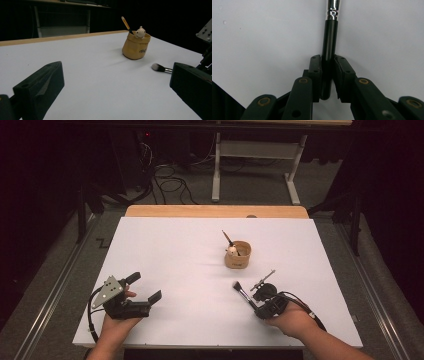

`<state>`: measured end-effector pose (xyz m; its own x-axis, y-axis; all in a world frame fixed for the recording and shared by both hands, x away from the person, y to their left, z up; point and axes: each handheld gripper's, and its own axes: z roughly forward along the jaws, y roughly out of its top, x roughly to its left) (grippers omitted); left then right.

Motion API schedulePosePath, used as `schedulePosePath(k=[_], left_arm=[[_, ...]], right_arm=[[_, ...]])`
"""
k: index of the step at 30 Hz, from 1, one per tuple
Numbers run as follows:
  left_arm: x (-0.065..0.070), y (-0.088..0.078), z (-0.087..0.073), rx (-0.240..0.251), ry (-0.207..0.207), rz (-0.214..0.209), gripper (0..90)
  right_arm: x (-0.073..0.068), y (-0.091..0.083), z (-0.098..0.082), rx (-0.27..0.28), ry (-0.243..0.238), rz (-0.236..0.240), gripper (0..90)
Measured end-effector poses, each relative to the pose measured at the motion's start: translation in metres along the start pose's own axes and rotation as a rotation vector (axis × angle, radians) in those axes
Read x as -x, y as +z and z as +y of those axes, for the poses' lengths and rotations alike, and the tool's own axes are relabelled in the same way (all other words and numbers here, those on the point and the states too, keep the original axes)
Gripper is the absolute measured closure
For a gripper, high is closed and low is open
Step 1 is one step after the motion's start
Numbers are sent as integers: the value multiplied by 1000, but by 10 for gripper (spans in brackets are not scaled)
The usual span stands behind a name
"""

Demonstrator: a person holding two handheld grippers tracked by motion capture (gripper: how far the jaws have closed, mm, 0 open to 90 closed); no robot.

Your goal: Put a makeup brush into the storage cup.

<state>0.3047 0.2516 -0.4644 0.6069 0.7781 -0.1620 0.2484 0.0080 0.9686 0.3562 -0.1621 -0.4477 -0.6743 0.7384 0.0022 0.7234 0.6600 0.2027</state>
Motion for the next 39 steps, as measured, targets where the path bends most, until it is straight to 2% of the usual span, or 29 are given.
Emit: schedulePosePath(k=[7,16,19,20,21,30,34,39], left_arm=[[0,0,0,-3,5,0,2],[0,0,0,-4,5,0,2],[0,0,0,-3,10,0,2],[0,0,0,-3,10,0,2],[0,0,0,-3,10,-1,2],[0,0,0,-5,9,1,2],[0,0,0,-10,9,2,2],[0,0,0,-6,8,2,2]], right_arm=[[0,0,1,-4,-5,-11,792],[1,1,0,-3,-7,-2,806],[-1,0,0,-14,27,4,808],[1,1,0,-2,-3,4,808],[1,1,0,-1,-9,4,809],[1,0,0,4,-24,-4,809],[-1,-2,0,20,-19,8,808],[0,-8,2,32,-21,-5,809]])
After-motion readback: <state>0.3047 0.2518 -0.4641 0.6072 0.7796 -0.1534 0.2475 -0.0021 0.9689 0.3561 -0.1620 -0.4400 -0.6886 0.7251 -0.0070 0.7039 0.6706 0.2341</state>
